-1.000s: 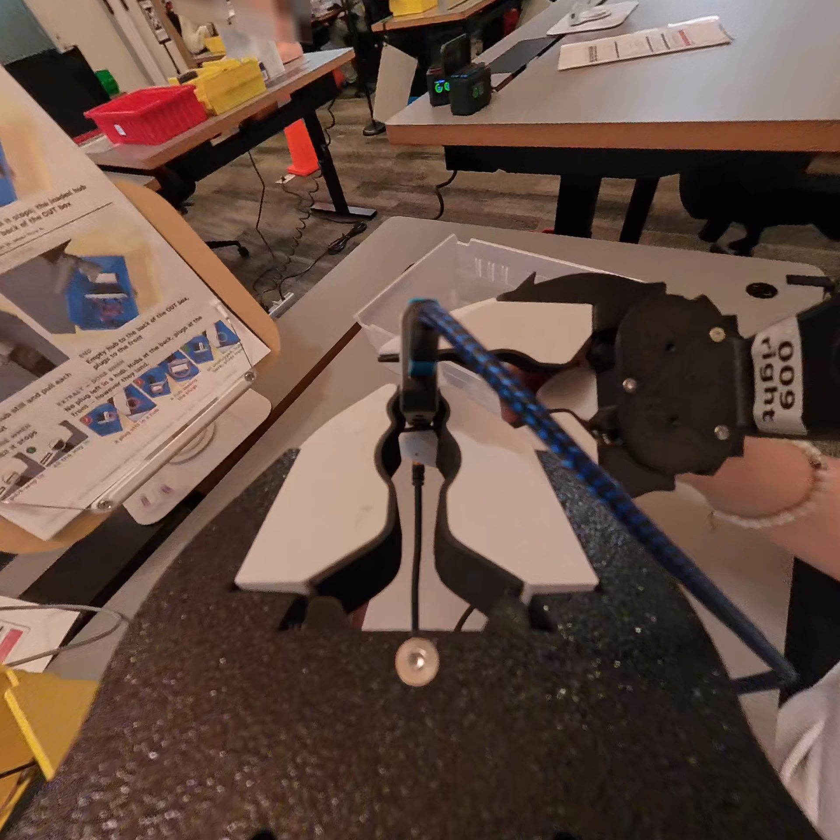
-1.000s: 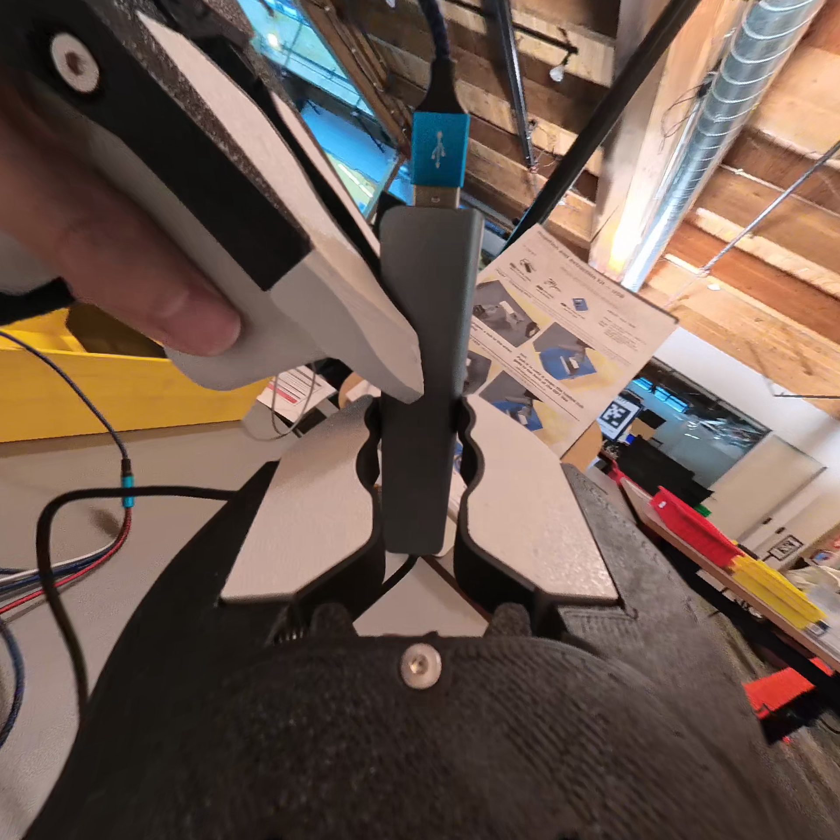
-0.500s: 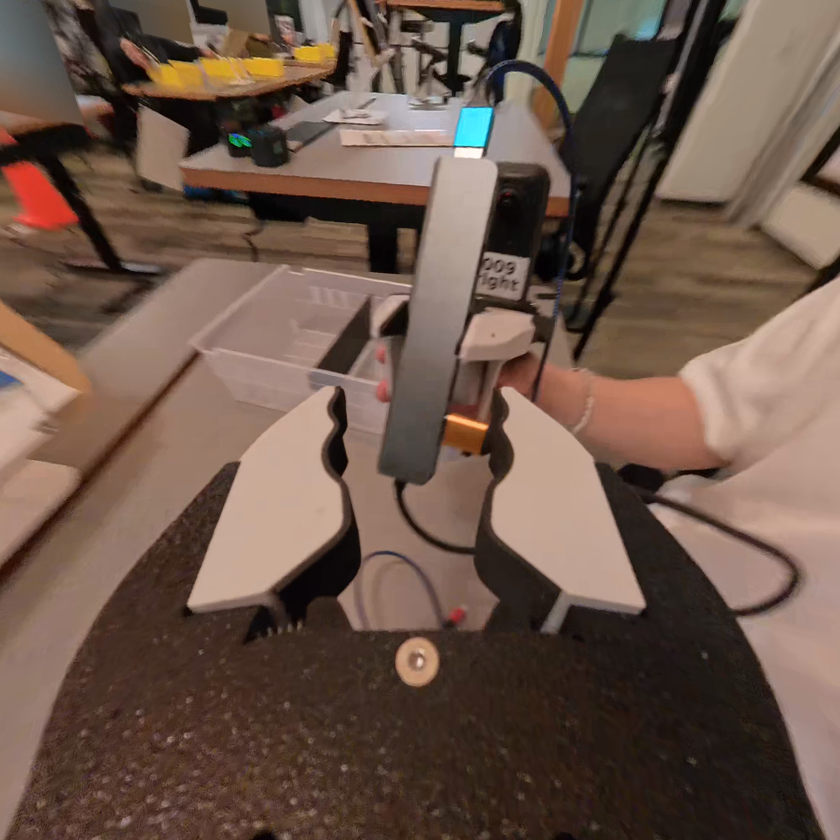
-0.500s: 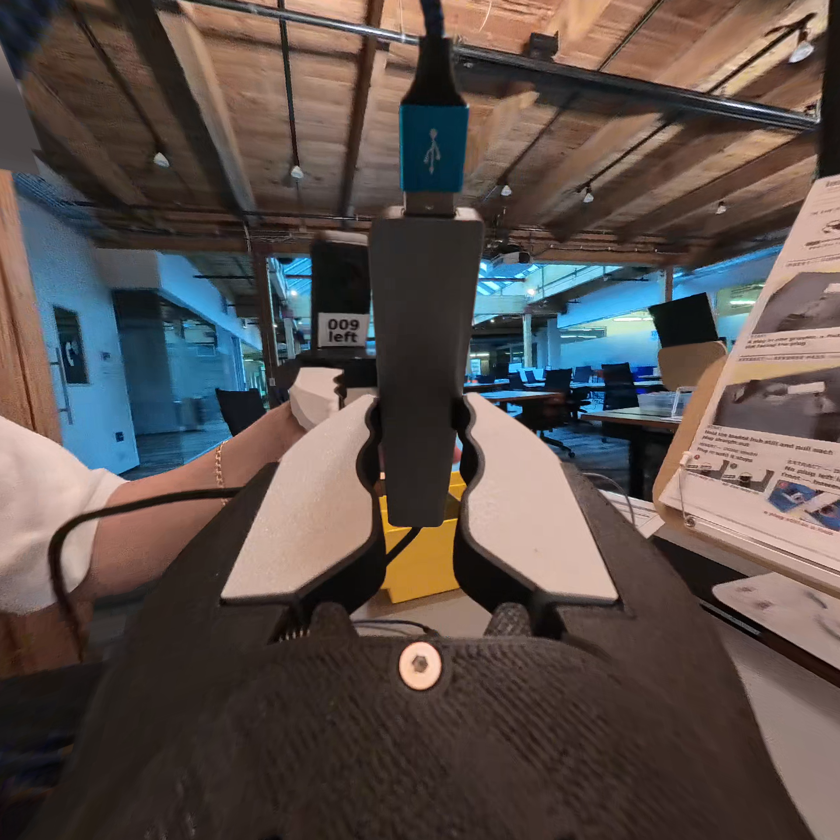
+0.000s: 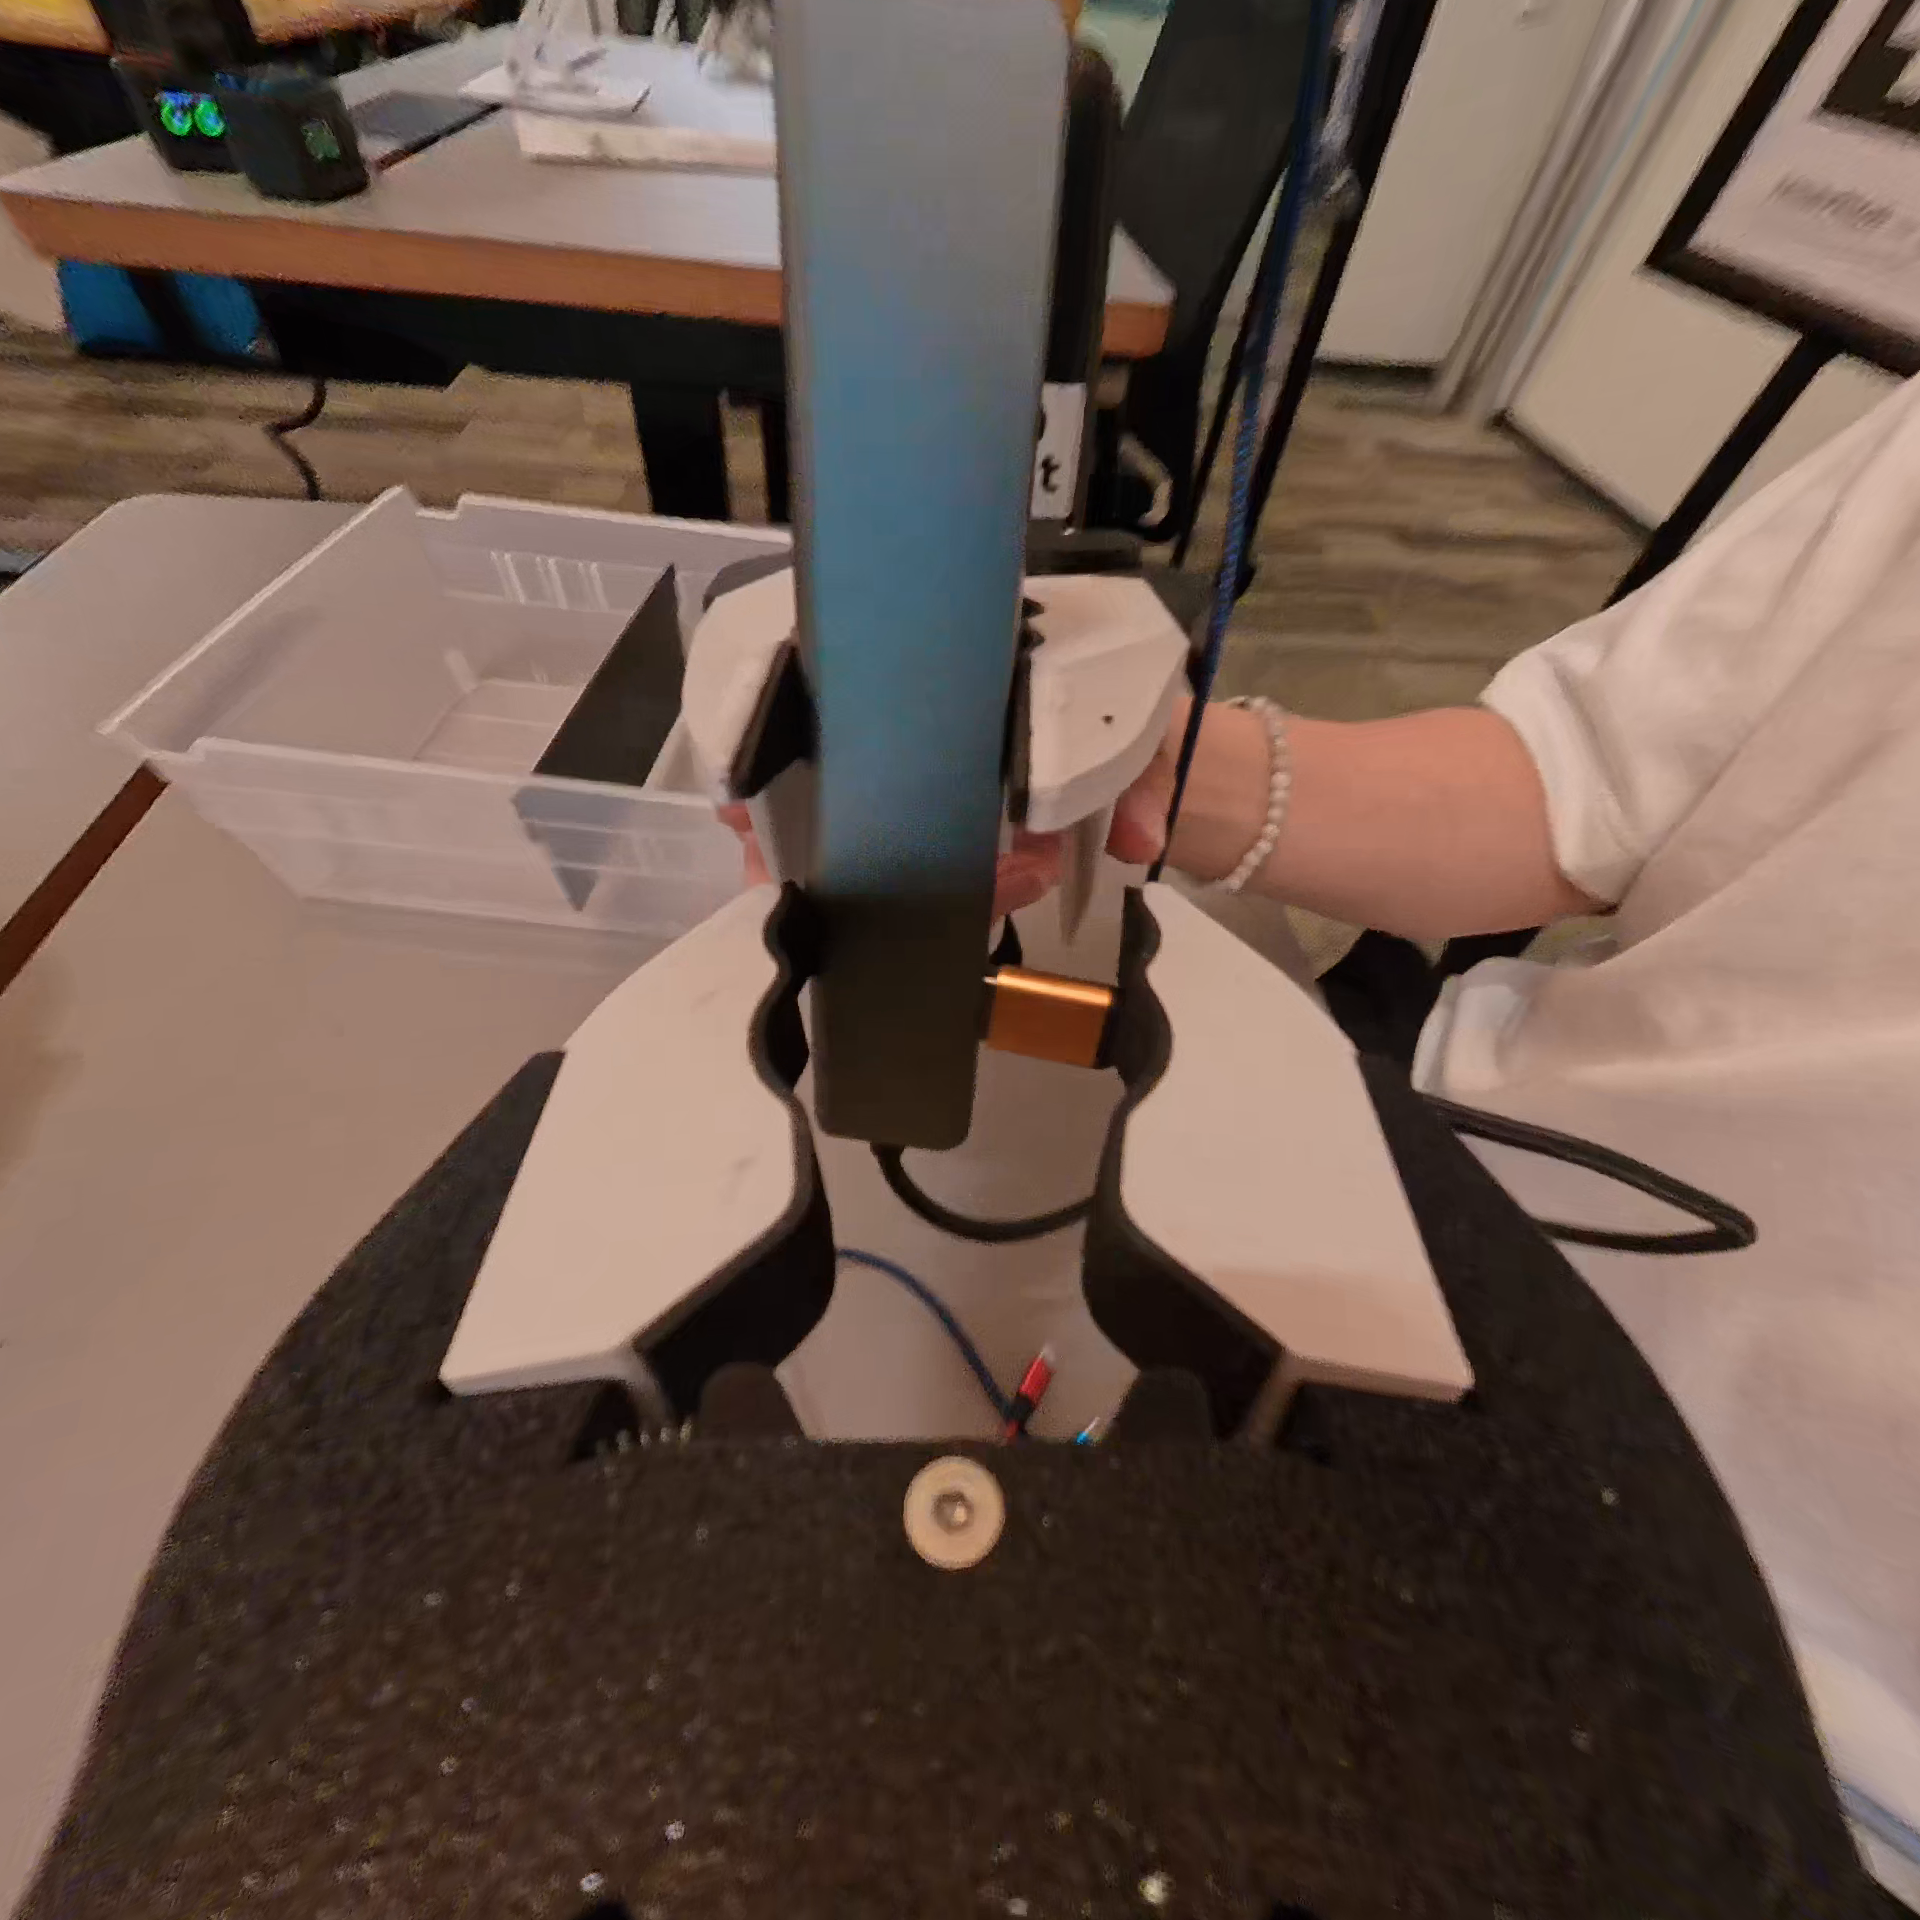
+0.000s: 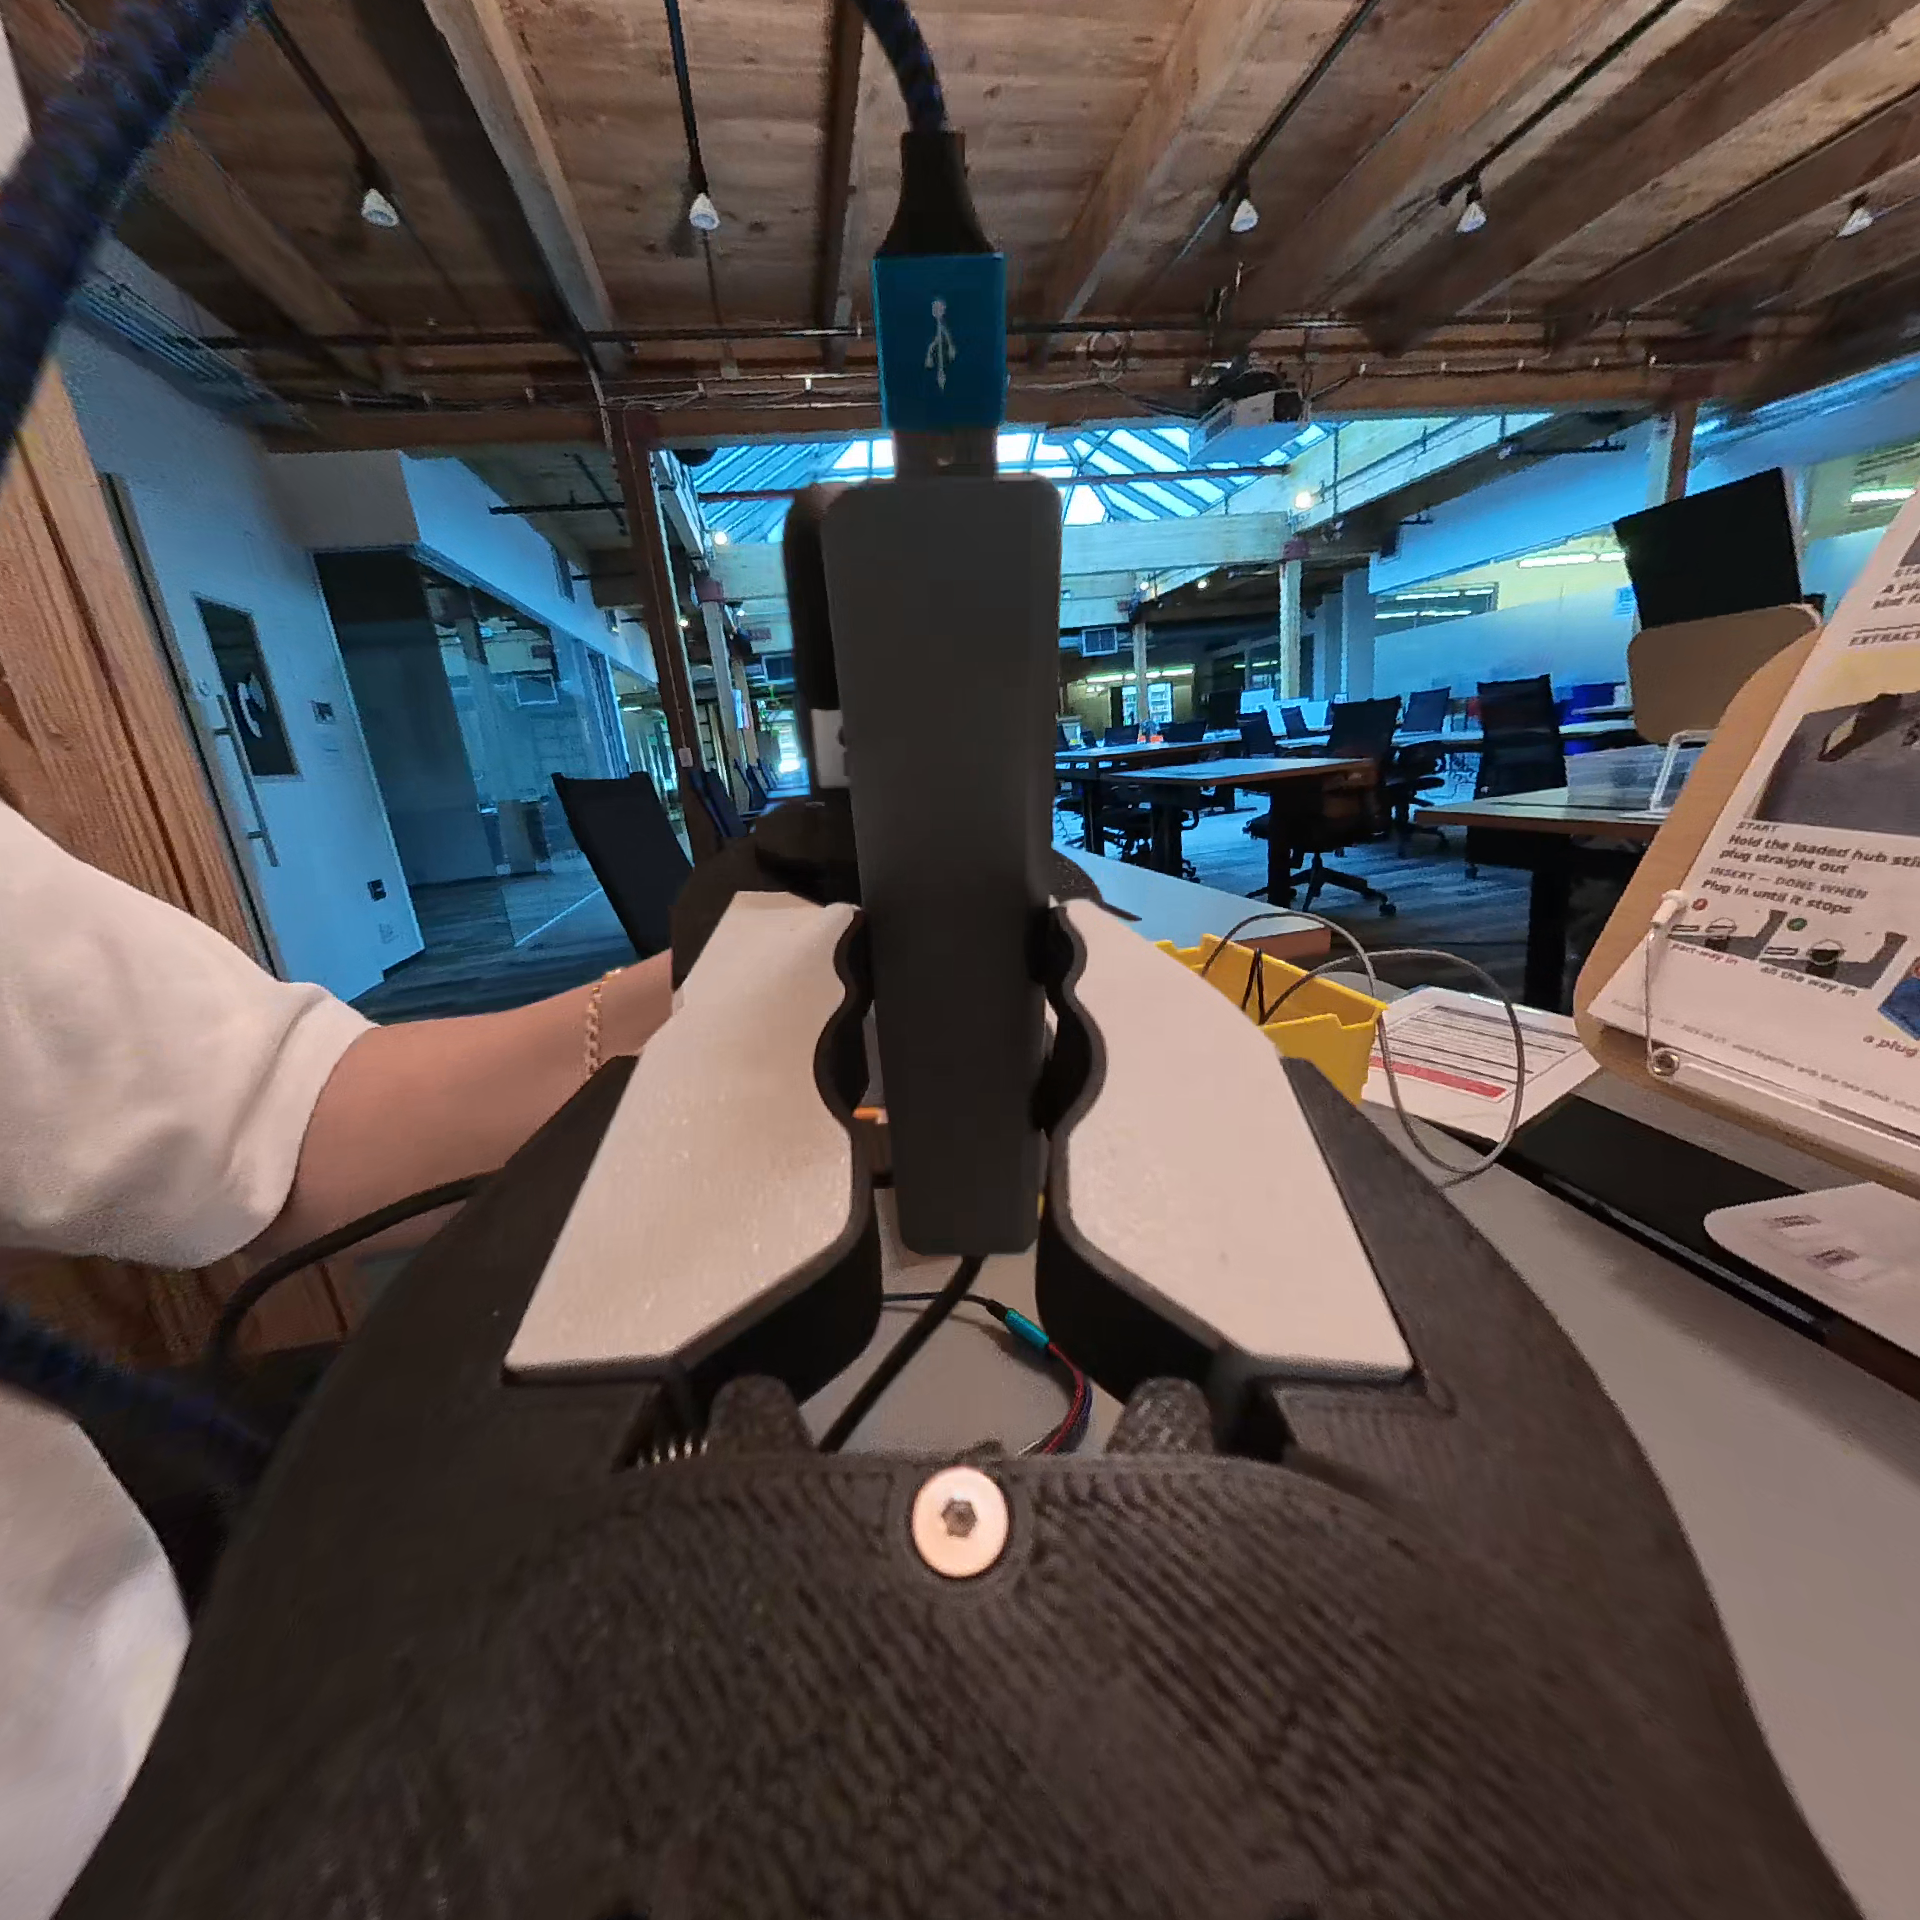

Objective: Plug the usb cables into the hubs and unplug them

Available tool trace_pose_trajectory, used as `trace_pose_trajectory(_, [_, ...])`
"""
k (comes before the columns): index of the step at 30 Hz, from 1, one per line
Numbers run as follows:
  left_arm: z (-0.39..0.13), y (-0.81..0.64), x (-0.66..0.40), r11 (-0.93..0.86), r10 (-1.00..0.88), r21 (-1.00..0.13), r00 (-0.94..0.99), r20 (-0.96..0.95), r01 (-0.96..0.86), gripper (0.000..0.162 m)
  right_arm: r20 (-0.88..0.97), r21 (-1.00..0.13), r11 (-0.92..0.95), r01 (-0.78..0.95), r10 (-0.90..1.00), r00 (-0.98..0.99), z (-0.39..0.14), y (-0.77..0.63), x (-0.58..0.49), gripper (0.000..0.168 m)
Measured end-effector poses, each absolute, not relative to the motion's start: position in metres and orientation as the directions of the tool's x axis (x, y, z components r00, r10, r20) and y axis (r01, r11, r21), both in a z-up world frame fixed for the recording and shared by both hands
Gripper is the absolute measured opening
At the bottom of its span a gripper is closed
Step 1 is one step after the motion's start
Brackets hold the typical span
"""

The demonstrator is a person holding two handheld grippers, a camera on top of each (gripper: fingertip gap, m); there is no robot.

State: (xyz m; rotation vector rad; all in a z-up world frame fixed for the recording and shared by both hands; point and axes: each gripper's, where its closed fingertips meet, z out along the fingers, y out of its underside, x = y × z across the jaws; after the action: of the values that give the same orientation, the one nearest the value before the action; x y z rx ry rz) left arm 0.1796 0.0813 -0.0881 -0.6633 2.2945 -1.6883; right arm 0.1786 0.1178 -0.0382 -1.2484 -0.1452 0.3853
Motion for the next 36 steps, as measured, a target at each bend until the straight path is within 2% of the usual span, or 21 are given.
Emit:
trace_pose_trajectory(3, [-0.078,0.081,0.173,0.08,-0.39,-0.964,-0.898,0.203,-0.253,0.056,-0.125,-0.931,0.27,-0.245,0.393,0.911,-0.036,0.114,0.178,0.032])
trace_pose_trajectory(6, [-0.073,0.088,0.181,-0.021,-0.412,-0.957,-0.87,0.271,-0.288,0.035,-0.16,-0.916,0.28,-0.287,0.4,0.903,-0.035,0.112,0.181,0.032])
trace_pose_trajectory(9, [-0.084,0.088,0.187,0.081,-0.486,-0.959,-0.851,0.2,-0.272,0.031,-0.17,-0.926,0.252,-0.281,0.387,0.906,-0.043,0.116,0.182,0.032])
trace_pose_trajectory(13, [-0.099,0.09,0.192,0.321,-0.575,-0.924,-0.818,-0.017,-0.206,0.031,-0.119,-0.95,0.227,-0.214,0.371,0.921,-0.052,0.118,0.178,0.032])
trace_pose_trajectory(15, [-0.099,0.096,0.196,0.35,-0.613,-0.914,-0.788,-0.059,-0.204,0.031,-0.109,-0.957,0.22,-0.19,0.334,0.936,-0.055,0.117,0.184,0.031])
trace_pose_trajectory(18, [-0.098,0.118,0.201,0.342,-0.688,-0.911,-0.722,-0.074,-0.232,0.031,-0.131,-0.971,0.167,-0.169,0.213,0.968,-0.069,0.11,0.213,0.043])
trace_pose_trajectory(22, [-0.095,0.151,0.195,0.341,-0.748,-0.896,-0.659,-0.076,-0.283,0.031,-0.155,-0.988,-0.025,-0.155,-0.002,0.988,-0.106,0.077,0.265,0.055])
trace_pose_trajectory(24, [-0.101,0.164,0.19,0.372,-0.759,-0.874,-0.644,-0.093,-0.313,0.031,-0.139,-0.989,-0.033,-0.145,-0.141,0.98,-0.098,0.053,0.289,0.053])
trace_pose_trajectory(26, [-0.111,0.177,0.185,0.418,-0.765,-0.84,-0.633,-0.121,-0.345,0.031,-0.068,-0.997,0.055,-0.058,-0.214,0.974,-0.062,0.034,0.292,0.049])
trace_pose_trajectory(28, [-0.121,0.184,0.179,0.471,-0.756,-0.797,-0.638,-0.145,-0.377,0.031,0.026,-0.994,0.099,0.043,-0.167,0.986,-0.031,0.026,0.273,0.043])
trace_pose_trajectory(30, [-0.128,0.186,0.174,0.522,-0.74,-0.753,-0.653,-0.165,-0.401,0.031,0.087,-0.996,0.03,0.089,-0.082,0.993,-0.024,0.036,0.247,0.049])
trace_pose_trajectory(34, [-0.14,0.18,0.166,0.609,-0.694,-0.663,-0.697,-0.18,-0.436,0.031,0.33,-0.935,-0.119,0.334,0.054,0.942,-0.044,0.067,0.202,0.053])
trace_pose_trajectory(36, [-0.147,0.178,0.16,0.663,-0.665,-0.599,-0.721,-0.194,-0.45,0.031,0.377,-0.902,-0.187,0.39,0.106,0.92,-0.062,0.078,0.191,0.052])
